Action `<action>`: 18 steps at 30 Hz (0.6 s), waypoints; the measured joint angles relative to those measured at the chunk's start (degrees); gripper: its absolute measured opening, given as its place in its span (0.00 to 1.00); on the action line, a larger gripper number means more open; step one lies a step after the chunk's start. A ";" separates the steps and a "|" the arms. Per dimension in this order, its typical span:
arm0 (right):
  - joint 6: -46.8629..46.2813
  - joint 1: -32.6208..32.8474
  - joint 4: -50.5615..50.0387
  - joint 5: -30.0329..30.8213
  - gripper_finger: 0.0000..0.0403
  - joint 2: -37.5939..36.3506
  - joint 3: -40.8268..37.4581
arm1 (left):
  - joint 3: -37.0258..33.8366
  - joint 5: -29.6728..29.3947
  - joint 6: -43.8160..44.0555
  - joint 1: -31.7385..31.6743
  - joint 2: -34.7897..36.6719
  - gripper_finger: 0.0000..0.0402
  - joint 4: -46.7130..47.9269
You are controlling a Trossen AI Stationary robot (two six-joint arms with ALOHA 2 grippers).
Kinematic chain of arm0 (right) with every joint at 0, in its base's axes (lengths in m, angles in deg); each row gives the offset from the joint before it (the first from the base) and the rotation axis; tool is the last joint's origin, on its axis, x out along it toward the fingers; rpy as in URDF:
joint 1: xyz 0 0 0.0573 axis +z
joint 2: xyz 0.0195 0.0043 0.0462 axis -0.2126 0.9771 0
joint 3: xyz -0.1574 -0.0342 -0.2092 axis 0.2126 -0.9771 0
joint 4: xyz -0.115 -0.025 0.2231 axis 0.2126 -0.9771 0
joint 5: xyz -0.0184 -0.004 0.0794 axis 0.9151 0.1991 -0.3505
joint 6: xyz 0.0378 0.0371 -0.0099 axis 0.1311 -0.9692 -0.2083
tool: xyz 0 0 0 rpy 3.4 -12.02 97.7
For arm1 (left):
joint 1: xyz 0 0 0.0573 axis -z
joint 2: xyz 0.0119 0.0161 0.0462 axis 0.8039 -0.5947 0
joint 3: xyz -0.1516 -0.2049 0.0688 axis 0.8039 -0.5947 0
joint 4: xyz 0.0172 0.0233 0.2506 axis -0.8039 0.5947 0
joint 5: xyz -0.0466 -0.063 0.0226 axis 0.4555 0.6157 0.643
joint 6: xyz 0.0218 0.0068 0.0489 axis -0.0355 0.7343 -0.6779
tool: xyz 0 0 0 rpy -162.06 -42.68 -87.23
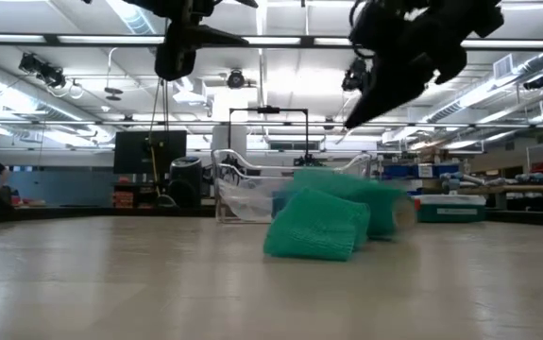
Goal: Roll bandage
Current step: Roll the sky blue bandage
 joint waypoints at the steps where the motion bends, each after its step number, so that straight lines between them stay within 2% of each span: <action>1: -1.20 -0.06 0.02 -1.93 0.03 0.87 0.00 | -0.02 0.00 0.13 -0.08 -0.05 0.48 0.19; 8: -13.50 -0.04 -0.73 -17.04 0.19 4.72 0.00 | -0.02 2.26 0.51 -0.40 -0.05 0.48 0.27; 12: -18.32 0.24 -3.58 -17.86 0.26 1.11 0.04 | -0.03 3.08 0.51 -0.38 -0.05 0.48 0.28; 18: -14.27 0.79 -10.51 -17.40 0.28 -1.97 0.07 | -0.04 3.07 -0.75 -0.40 -0.05 0.48 0.29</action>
